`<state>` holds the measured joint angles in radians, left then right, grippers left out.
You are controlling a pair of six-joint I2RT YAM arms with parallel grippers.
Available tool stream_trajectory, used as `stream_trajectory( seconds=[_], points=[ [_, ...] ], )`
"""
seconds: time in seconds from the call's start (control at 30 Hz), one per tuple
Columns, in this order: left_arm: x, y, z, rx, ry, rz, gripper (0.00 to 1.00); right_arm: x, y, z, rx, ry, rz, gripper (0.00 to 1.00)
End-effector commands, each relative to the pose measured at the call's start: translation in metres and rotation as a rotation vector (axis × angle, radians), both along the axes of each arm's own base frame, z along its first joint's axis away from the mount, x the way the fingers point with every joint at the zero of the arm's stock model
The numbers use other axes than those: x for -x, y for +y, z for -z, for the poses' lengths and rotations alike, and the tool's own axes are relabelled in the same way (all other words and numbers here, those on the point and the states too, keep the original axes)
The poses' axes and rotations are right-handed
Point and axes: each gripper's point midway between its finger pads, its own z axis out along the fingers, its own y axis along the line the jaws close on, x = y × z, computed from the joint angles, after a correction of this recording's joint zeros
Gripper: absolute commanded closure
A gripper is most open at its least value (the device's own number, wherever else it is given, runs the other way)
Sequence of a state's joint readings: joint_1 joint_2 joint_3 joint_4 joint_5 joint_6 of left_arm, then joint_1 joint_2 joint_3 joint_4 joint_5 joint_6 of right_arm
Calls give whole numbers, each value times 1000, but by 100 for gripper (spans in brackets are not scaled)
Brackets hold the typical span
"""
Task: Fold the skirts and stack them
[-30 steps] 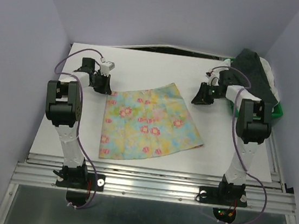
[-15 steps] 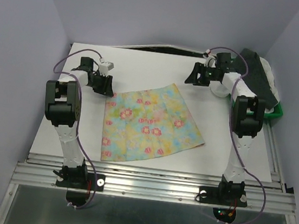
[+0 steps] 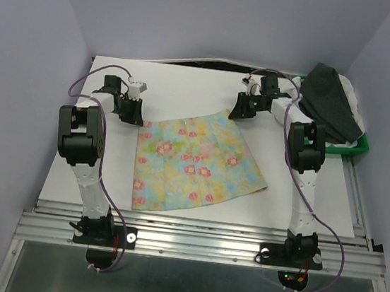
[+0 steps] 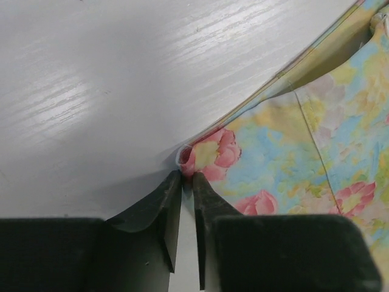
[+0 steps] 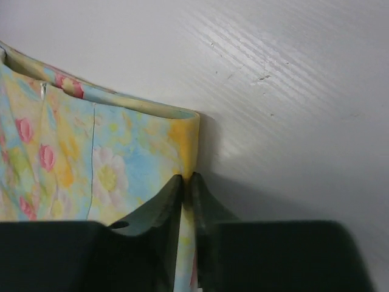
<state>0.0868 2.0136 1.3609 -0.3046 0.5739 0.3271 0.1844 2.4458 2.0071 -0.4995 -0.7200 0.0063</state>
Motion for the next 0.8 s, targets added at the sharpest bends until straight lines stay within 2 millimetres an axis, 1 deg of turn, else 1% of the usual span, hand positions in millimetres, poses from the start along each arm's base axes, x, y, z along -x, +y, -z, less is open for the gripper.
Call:
stream_trajectory(
  seconds=[0.0, 0.03, 0.07, 0.1, 0.13, 0.2, 0.23, 0.27, 0.3, 0.33, 0.37, 0.4, 0.43, 0.47, 0.5, 0.53, 0.57, 0.6, 0.63, 0.67, 0.7, 0.73, 0.77],
  points=[
    [0, -2, 2, 19, 19, -10, 86, -19, -8, 11, 42, -67, 27, 97],
    [-7, -1, -2, 25, 11, -26, 95, -30, -14, 14, 85, -95, 68, 99],
    [-10, -1, -2, 28, 11, -36, 99, -39, -17, 14, 102, -124, 93, 99],
    [-12, 1, 1, 25, 20, -48, 100, -51, -22, 10, 125, -166, 124, 99],
    [-14, 1, 0, 30, 29, -69, 100, -70, -26, 5, 131, -219, 199, 99],
    [-10, 0, 0, 37, 43, -70, 100, -90, -29, -6, 129, -291, 248, 99],
    [-6, -1, -1, 42, 50, -70, 100, -104, -22, -25, 119, -369, 252, 99],
    [5, -3, 4, 46, 77, -69, 100, -111, -20, -19, 147, -388, 259, 99],
    [12, -4, 5, 47, 87, -67, 100, -116, -15, -25, 163, -423, 254, 85],
    [17, -3, -1, 43, 79, -69, 100, -119, 1, -35, 185, -484, 224, 71],
    [33, -4, 7, 43, 114, -72, 100, -123, 1, -41, 215, -514, 251, 45],
    [39, -4, 3, 39, 112, -86, 100, -125, 4, -49, 223, -535, 263, 37],
    [46, -4, 5, 37, 124, -96, 100, -126, 2, -56, 226, -540, 282, 31],
    [58, -5, 5, 42, 135, -106, 88, -126, 0, -78, 225, -567, 296, 27],
    [66, -7, 11, 48, 160, -105, 79, -124, -3, -87, 237, -573, 299, 27],
    [68, -8, 0, 53, 132, -107, 69, -116, -9, -91, 273, -562, 288, 26],
    [72, -9, -5, 56, 119, -100, 58, -110, -14, -100, 295, -566, 287, 25],
    [81, -11, -5, 58, 118, -88, 54, -95, -22, -84, 341, -521, 277, 25],
    [80, -10, -22, 45, 57, -68, 48, -81, -29, -116, 352, -553, 276, 25],
    [81, -8, -30, 32, 27, -57, 46, -69, -34, -120, 368, -545, 271, 25],
    [77, -5, -45, 7, -27, -55, 45, -44, -40, -94, 401, -478, 244, 25],
    [73, -1, -54, -19, -65, -45, 44, -27, -45, -119, 393, -497, 244, 26],
    [64, 2, -68, -43, -111, -43, 43, -13, -48, -117, 401, -472, 235, 27]
  ],
)
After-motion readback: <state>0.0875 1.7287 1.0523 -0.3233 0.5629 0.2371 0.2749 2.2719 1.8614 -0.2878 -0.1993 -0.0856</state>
